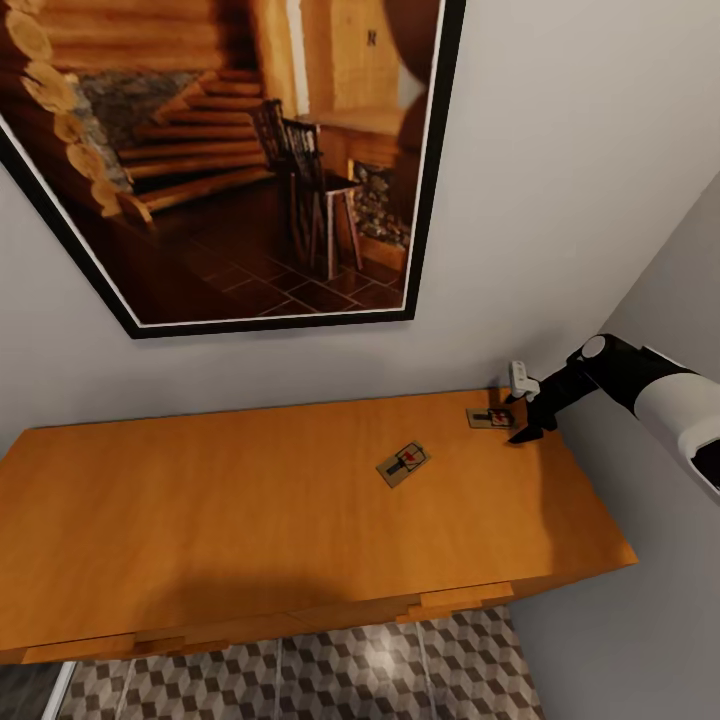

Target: Take the four mousetraps from the cabinet in the bathroom and place them on the bathroom floor. Make sure all four end up on the same floor surface, and ensure that at least two of them are either under or directly next to the same bathroom sink.

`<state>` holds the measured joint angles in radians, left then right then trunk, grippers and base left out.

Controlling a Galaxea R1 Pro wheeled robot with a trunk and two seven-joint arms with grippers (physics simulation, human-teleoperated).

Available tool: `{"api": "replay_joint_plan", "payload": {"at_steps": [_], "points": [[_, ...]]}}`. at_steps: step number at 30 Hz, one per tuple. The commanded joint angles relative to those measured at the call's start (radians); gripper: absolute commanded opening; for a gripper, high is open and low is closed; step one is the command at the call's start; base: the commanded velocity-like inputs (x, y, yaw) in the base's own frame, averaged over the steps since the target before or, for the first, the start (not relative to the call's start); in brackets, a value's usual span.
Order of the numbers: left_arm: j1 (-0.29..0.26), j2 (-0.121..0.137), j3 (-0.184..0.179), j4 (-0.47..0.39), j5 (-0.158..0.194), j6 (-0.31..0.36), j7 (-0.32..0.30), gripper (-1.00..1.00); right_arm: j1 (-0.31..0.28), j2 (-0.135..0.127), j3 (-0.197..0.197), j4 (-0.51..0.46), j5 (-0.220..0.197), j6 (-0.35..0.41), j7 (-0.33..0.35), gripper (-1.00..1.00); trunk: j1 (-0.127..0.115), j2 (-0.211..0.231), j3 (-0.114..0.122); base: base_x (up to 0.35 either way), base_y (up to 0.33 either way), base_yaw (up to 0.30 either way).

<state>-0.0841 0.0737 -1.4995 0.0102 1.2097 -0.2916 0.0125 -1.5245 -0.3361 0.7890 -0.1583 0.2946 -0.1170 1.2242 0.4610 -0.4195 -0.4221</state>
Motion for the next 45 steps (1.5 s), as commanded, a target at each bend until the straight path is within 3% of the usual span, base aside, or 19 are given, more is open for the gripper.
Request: {"api": "replay_joint_plan", "payload": {"at_steps": [1,45], "points": [[0.0,0.0,-0.008,0.001,0.005,-0.003,0.001,1.0,0.0,0.0,-0.005,-0.001,0.011,-0.01,0.001,1.0,0.0,-0.001,-0.001,0.0,0.0,0.0],[0.0,0.0,-0.008,0.001,0.005,-0.003,0.001,1.0,0.0,0.0,-0.005,-0.001,0.012,-0.016,0.001,1.0,0.0,-0.001,-0.015,0.017,0.0,-0.022]]}}
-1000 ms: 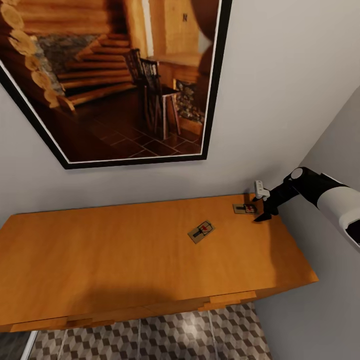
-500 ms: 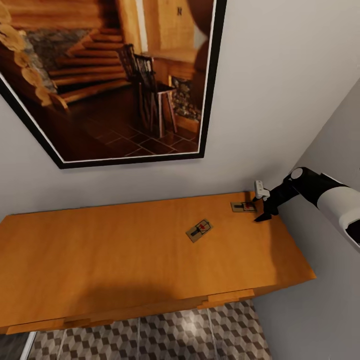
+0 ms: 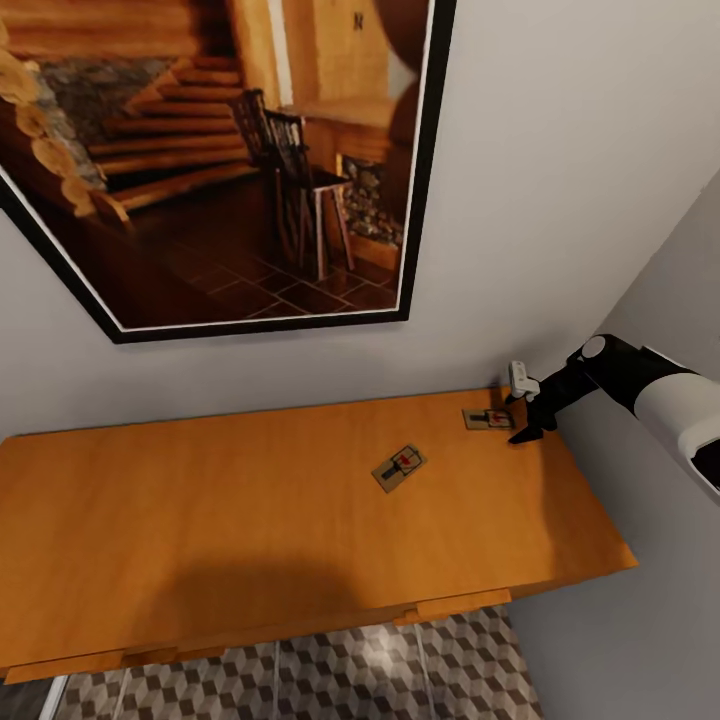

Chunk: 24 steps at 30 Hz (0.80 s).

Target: Take the four mousetraps from the cabinet in the bathroom and place them on the bathroom floor. Make sure all four end up on the same floor surface, and ensure that at least two of them are either under or directly next to the same bathroom sink.

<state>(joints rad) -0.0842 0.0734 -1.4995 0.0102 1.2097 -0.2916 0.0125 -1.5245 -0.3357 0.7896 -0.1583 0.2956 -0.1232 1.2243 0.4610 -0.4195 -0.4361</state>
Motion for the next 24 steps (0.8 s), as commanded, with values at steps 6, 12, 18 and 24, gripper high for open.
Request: {"api": "replay_joint_plan", "payload": {"at_steps": [6,12,18,24], "points": [[0.0,-0.001,-0.008,0.001,0.005,-0.003,0.001,1.0,0.0,-0.001,-0.006,-0.001,0.011,-0.01,0.001,1.0,0.0,-0.001,-0.001,0.009,0.0,0.0],[0.0,-0.001,-0.008,0.0,0.005,-0.003,0.001,1.0,0.0,-0.002,-0.006,-0.001,0.011,-0.01,0.001,1.0,0.0,-0.001,-0.001,0.002,0.0,0.0],[0.0,-0.003,-0.008,-0.001,0.005,-0.003,0.001,1.0,0.0,-0.002,-0.006,-0.001,0.011,-0.01,0.001,1.0,0.0,-0.001,-0.001,0.0,0.0,0.0],[0.0,-0.005,-0.008,-0.001,0.005,-0.003,0.001,1.0,0.0,-0.002,-0.006,-0.001,0.011,-0.01,0.001,1.0,0.0,-0.001,-0.001,0.0,0.0,0.0]]}}
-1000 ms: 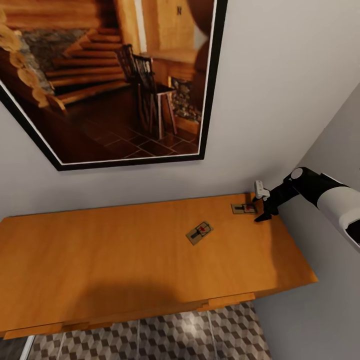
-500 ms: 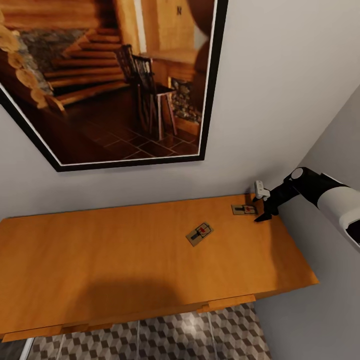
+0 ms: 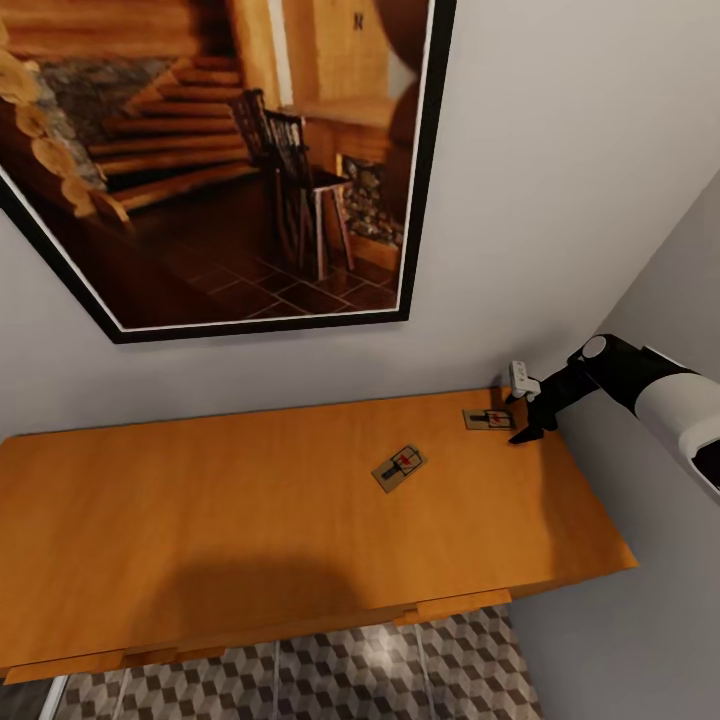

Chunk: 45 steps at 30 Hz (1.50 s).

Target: Take the four mousetraps from the cabinet in the bathroom and place them on the bathroom floor. Make sure all four end up on the same floor surface, and ensure that at least two of them are either under or directly next to the same bathroom sink.

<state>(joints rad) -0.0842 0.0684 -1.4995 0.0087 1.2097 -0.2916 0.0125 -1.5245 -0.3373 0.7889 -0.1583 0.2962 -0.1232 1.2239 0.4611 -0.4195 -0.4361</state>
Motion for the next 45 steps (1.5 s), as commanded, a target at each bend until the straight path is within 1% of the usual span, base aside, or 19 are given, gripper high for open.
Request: {"api": "replay_joint_plan", "payload": {"at_steps": [1,14,32,45], "points": [[0.0,0.0,-0.008,0.001,0.005,-0.003,0.001,1.0,0.0,0.0,-0.005,-0.001,0.011,-0.01,0.002,1.0,0.0,-0.001,-0.001,0.0,0.0,0.0],[0.0,-0.002,-0.008,0.0,0.005,-0.003,0.001,1.0,0.0,0.0,-0.005,-0.001,0.011,-0.01,0.002,1.0,0.0,-0.001,-0.003,0.0,0.0,0.0],[0.0,-0.008,-0.008,0.0,0.005,-0.003,0.001,1.0,0.0,-0.001,-0.005,-0.001,0.012,-0.01,0.002,1.0,0.0,-0.001,-0.019,0.0,0.0,0.0],[0.0,-0.009,-0.008,0.0,0.005,-0.003,0.001,1.0,0.0,-0.003,-0.005,-0.001,0.012,-0.01,0.002,1.0,0.0,-0.001,-0.021,0.0,0.0,0.0]]}}
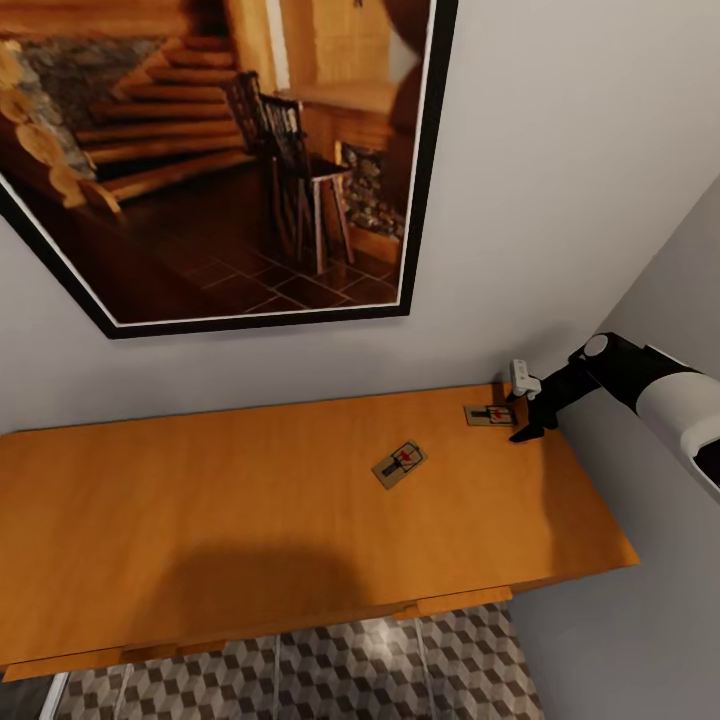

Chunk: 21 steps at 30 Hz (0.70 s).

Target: Take the four mousetraps from the cabinet in the bathroom and place them on the bathroom floor. Make sure all four end up on the same floor surface, and ensure that at least two of them are either under or directly next to the same bathroom sink.

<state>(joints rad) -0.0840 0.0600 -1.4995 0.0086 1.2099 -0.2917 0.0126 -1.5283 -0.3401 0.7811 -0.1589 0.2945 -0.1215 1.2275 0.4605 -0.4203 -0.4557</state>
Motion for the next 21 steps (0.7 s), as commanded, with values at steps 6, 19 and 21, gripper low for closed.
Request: {"api": "replay_joint_plan", "payload": {"at_steps": [6,19,21], "points": [[0.0,0.0,-0.008,0.001,0.005,-0.003,0.001,1.0,0.003,0.0,0.003,-0.001,0.014,-0.012,-0.002,1.0,0.001,-0.001,-0.003,0.0,0.0,0.0],[0.0,0.0,-0.008,0.001,0.005,-0.003,0.001,1.0,0.003,0.0,0.003,-0.001,0.013,-0.012,-0.003,1.0,0.001,-0.001,-0.007,0.0,0.0,0.0],[0.0,0.0,-0.008,0.001,0.005,-0.003,0.001,1.0,0.003,-0.001,0.003,-0.001,0.013,-0.012,-0.002,1.0,0.001,-0.001,-0.007,0.0,0.0,0.0]]}}
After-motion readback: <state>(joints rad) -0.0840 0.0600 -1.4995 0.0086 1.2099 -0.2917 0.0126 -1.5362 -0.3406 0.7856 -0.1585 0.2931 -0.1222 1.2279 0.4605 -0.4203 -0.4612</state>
